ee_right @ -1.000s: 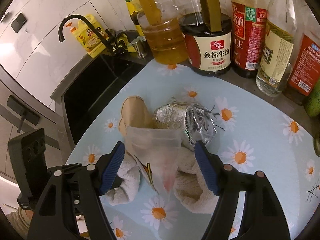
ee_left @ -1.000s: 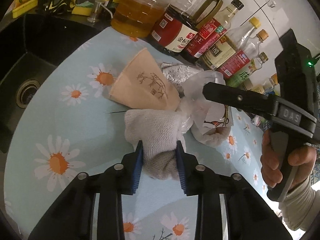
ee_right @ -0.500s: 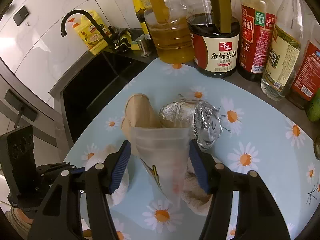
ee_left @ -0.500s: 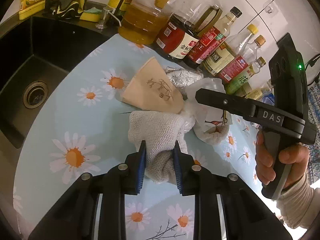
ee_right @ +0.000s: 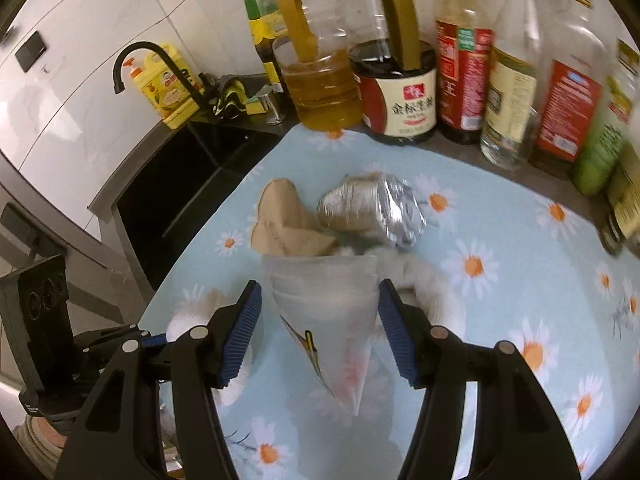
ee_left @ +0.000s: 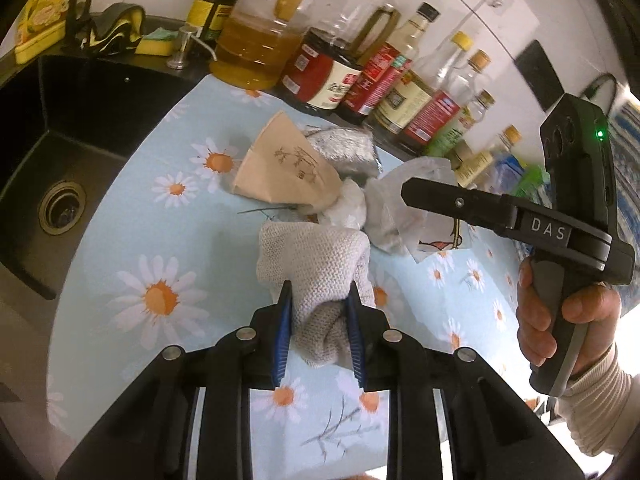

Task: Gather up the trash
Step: 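Lift the towel and plastic bag and carry both over the black bin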

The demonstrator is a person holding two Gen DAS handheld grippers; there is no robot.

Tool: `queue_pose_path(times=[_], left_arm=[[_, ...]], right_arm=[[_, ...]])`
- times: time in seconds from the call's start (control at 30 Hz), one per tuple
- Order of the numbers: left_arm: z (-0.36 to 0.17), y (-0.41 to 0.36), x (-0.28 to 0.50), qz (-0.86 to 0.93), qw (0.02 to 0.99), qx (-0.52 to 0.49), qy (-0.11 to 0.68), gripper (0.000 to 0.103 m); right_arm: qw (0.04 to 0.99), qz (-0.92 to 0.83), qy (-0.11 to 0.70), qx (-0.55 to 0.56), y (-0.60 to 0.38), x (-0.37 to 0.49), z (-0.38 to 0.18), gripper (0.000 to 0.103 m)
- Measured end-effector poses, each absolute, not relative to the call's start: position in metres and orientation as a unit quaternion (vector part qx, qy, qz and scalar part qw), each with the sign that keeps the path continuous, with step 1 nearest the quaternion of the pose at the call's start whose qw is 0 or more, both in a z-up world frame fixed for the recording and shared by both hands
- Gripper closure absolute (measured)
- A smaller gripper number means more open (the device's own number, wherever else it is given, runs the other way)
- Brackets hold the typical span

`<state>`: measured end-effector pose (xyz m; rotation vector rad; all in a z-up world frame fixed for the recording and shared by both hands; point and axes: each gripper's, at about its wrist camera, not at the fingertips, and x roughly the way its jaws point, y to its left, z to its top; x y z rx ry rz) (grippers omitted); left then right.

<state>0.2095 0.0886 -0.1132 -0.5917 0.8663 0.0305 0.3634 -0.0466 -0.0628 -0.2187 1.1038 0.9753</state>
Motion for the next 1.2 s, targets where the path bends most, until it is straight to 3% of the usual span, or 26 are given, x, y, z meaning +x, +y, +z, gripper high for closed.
queue_pose_path(times=[1.2], left_arm=[[-0.127, 0.107, 0.037, -0.108, 0.863, -0.240, 0.431, 0.080]], right_arm=[[0.759, 0.337, 0.556, -0.020, -0.092, 0.136, -0.090, 0.043]])
